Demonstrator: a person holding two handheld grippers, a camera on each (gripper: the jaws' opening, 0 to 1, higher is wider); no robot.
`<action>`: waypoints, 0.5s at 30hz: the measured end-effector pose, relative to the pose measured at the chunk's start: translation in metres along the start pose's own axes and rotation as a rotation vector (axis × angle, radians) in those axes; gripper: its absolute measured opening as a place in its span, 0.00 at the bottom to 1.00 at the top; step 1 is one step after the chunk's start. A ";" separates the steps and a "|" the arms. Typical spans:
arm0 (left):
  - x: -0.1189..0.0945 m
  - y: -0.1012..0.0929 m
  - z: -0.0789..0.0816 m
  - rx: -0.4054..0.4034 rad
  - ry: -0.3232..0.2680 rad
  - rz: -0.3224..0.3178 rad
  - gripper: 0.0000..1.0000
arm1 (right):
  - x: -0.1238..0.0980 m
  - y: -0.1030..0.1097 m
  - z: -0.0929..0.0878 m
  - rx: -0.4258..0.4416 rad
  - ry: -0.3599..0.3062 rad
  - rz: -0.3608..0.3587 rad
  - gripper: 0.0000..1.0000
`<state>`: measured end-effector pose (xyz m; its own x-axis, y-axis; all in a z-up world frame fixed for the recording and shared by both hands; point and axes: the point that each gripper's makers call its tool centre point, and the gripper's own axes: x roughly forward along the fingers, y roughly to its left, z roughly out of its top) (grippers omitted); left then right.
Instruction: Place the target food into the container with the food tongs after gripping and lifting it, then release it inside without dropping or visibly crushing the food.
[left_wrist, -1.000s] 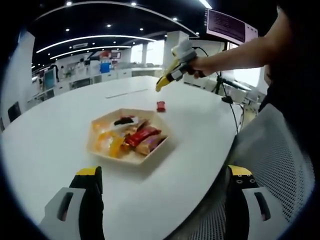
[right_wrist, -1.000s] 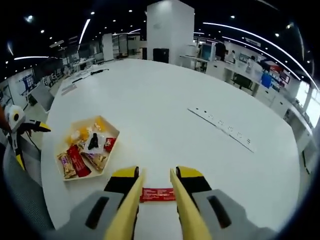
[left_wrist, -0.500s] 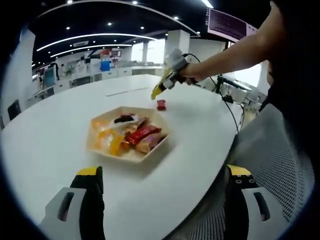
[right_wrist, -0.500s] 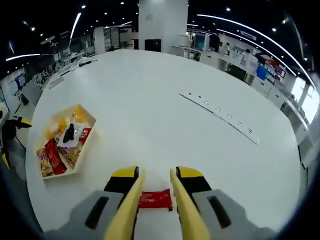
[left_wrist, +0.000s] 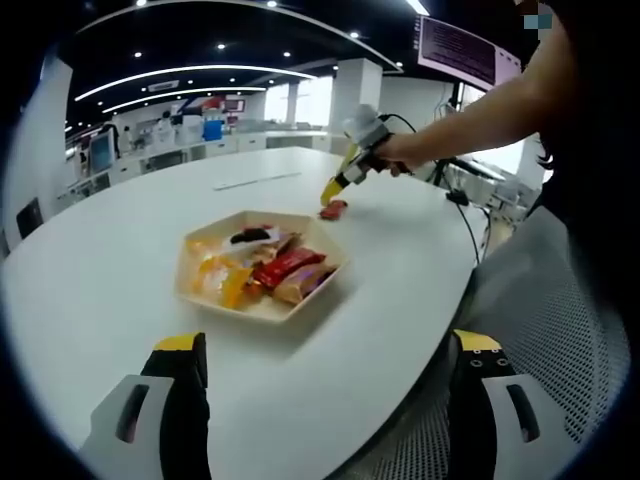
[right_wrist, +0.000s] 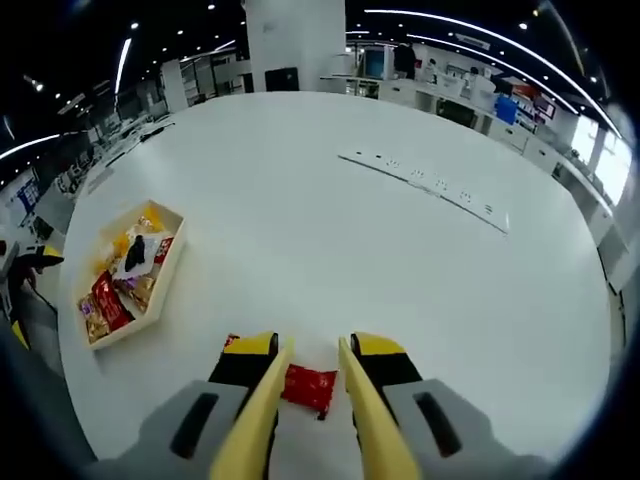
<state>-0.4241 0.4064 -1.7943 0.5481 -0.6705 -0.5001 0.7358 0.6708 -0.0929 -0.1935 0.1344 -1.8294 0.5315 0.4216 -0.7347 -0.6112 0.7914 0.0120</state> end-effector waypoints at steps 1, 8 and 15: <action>0.000 0.000 0.001 0.002 0.000 0.000 0.96 | -0.003 0.001 -0.004 0.008 0.002 0.003 0.28; 0.000 -0.001 -0.001 0.012 0.005 -0.006 0.96 | -0.022 0.014 -0.026 0.041 -0.005 0.038 0.28; 0.001 -0.001 -0.003 0.020 0.009 -0.009 0.96 | -0.030 0.036 -0.017 0.006 -0.072 0.129 0.29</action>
<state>-0.4255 0.4061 -1.7968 0.5378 -0.6737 -0.5068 0.7486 0.6581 -0.0804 -0.2419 0.1426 -1.8185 0.4893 0.5506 -0.6763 -0.6737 0.7311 0.1077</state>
